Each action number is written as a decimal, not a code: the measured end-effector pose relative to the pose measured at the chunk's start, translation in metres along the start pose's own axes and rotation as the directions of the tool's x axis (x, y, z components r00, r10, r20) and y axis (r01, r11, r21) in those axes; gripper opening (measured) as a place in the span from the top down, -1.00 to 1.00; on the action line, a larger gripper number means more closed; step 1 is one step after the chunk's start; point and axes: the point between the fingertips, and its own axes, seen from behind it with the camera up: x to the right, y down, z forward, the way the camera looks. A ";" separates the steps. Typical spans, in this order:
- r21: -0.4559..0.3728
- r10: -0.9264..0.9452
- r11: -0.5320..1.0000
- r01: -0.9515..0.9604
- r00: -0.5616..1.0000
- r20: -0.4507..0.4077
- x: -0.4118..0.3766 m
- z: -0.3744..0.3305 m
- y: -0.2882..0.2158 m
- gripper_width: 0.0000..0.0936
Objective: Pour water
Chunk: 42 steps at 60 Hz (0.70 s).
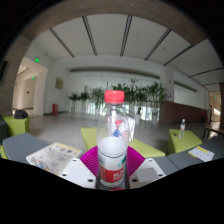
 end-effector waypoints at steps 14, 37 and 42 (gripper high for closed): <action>-0.185 -0.040 0.982 0.041 0.999 0.005 0.028 0.025 0.115 0.31; -0.257 0.026 0.966 -0.036 0.999 -0.041 0.033 0.015 0.133 -0.46; -0.279 0.030 0.959 -0.047 0.998 -0.063 0.035 -0.001 0.125 -0.78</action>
